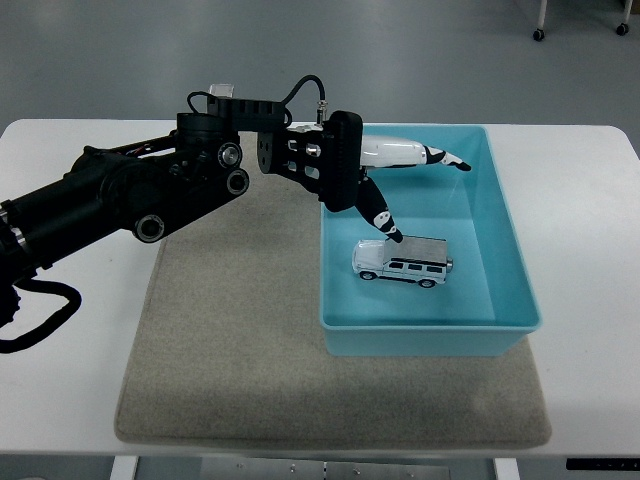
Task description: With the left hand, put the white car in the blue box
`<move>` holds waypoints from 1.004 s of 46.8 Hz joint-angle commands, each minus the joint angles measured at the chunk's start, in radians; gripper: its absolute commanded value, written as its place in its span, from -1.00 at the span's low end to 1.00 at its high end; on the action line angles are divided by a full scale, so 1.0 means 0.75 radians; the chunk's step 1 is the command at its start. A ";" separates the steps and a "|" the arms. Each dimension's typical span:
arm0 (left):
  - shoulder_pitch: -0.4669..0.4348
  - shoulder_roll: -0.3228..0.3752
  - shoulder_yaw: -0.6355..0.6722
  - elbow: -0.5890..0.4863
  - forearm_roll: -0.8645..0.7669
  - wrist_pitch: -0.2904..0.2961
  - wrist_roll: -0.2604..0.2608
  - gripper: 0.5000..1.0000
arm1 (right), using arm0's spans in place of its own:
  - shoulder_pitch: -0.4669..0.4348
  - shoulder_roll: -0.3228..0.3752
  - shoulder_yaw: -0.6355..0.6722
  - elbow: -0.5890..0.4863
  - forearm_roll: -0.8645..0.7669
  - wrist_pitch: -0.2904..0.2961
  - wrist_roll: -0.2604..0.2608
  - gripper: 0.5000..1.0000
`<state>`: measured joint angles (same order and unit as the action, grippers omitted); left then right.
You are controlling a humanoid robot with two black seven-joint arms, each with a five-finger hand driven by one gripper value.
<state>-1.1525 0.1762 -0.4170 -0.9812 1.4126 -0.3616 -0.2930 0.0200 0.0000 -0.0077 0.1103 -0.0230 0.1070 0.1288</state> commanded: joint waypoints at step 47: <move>0.111 0.262 -0.062 0.449 -1.894 -0.197 0.293 1.00 | 0.000 0.000 0.000 0.000 0.000 0.000 0.000 0.74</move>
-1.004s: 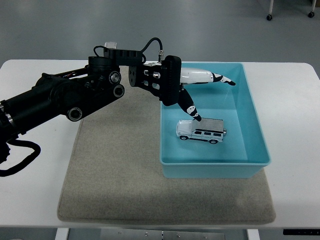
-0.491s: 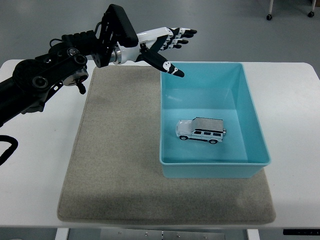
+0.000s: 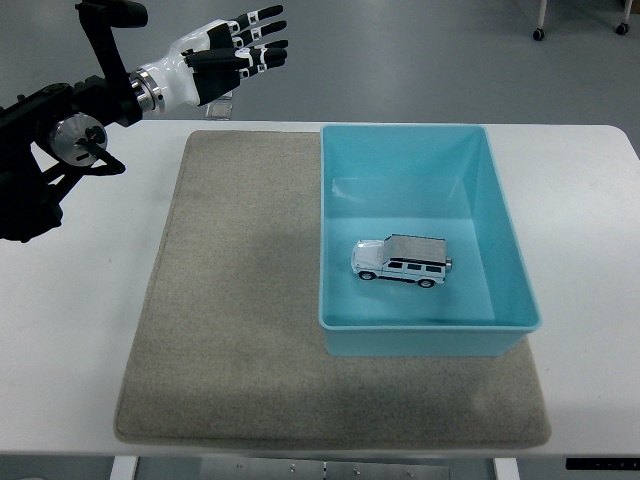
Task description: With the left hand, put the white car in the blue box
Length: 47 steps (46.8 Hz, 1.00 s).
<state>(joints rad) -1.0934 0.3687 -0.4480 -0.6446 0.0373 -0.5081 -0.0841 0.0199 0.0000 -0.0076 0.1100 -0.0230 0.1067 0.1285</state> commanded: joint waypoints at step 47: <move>0.312 0.104 -0.370 -0.006 -0.154 -0.059 0.133 1.00 | -0.008 0.000 -0.002 0.009 0.004 0.013 0.009 0.74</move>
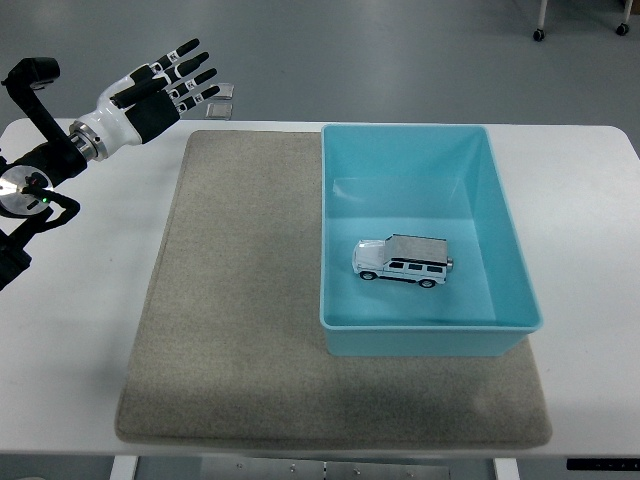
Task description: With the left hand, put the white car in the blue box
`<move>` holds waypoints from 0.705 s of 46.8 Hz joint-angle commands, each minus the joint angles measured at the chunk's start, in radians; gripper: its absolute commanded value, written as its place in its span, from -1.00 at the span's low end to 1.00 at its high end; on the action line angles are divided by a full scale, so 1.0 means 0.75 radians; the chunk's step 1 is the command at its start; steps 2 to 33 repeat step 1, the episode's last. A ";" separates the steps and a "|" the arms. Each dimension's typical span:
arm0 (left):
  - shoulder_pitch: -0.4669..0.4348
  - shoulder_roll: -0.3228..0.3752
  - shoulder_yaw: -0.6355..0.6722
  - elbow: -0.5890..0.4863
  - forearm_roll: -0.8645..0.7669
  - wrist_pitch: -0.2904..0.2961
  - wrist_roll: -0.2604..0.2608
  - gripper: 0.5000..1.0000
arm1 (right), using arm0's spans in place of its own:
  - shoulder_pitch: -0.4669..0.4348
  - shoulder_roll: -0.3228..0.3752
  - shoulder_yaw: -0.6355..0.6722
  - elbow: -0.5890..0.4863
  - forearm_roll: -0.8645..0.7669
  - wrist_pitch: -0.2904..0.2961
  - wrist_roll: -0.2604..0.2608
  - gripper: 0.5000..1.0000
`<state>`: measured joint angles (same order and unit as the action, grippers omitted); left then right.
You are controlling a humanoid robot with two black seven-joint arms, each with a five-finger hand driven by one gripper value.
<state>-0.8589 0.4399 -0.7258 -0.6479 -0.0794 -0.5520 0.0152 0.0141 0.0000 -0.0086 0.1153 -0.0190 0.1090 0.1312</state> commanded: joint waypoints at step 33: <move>0.000 0.009 0.000 -0.001 0.002 0.000 0.000 1.00 | 0.000 0.000 -0.001 0.002 -0.001 0.012 0.007 0.74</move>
